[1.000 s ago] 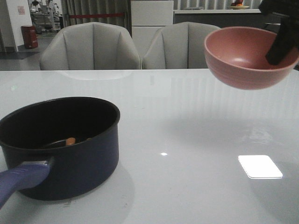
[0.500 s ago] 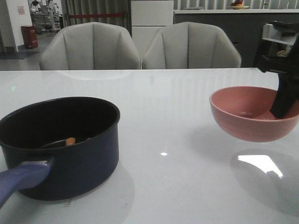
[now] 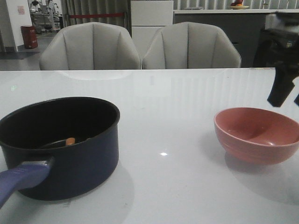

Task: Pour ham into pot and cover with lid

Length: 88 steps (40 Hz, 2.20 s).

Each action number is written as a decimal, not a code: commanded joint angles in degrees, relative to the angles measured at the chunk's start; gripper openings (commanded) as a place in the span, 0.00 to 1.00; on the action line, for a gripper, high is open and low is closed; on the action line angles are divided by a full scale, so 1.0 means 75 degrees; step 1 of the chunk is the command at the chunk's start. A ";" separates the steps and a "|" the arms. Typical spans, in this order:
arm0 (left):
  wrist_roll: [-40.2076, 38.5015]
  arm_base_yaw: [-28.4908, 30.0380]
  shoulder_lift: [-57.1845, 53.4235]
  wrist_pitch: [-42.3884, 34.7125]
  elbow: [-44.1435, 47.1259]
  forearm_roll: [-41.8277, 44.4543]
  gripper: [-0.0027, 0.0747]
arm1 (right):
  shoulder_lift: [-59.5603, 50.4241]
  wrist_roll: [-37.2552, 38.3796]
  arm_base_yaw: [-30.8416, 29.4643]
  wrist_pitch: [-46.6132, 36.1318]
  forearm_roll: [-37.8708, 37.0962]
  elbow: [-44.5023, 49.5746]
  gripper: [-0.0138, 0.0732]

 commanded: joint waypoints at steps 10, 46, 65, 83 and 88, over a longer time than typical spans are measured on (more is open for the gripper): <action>-0.0004 -0.0055 0.0076 -0.0625 -0.0205 -0.0054 0.65 | -0.3731 -0.0328 0.0501 -0.2231 0.0152 0.1567 0.70; -0.0004 0.0020 0.0511 0.0368 -0.0611 -0.0054 0.67 | -1.0979 -0.0297 0.1673 -0.5301 0.0159 0.7124 0.33; -0.1471 0.1266 0.3953 0.2993 -0.3191 0.0476 0.88 | -1.0972 -0.0297 0.1673 -0.4959 0.0159 0.7540 0.33; -0.1565 0.2295 0.7886 0.5559 -0.5445 0.0368 0.88 | -1.0972 -0.0297 0.1673 -0.4959 0.0159 0.7540 0.33; -0.1565 0.2295 0.8847 0.5892 -0.5842 0.0368 0.88 | -1.0972 -0.0297 0.1673 -0.4959 0.0159 0.7540 0.33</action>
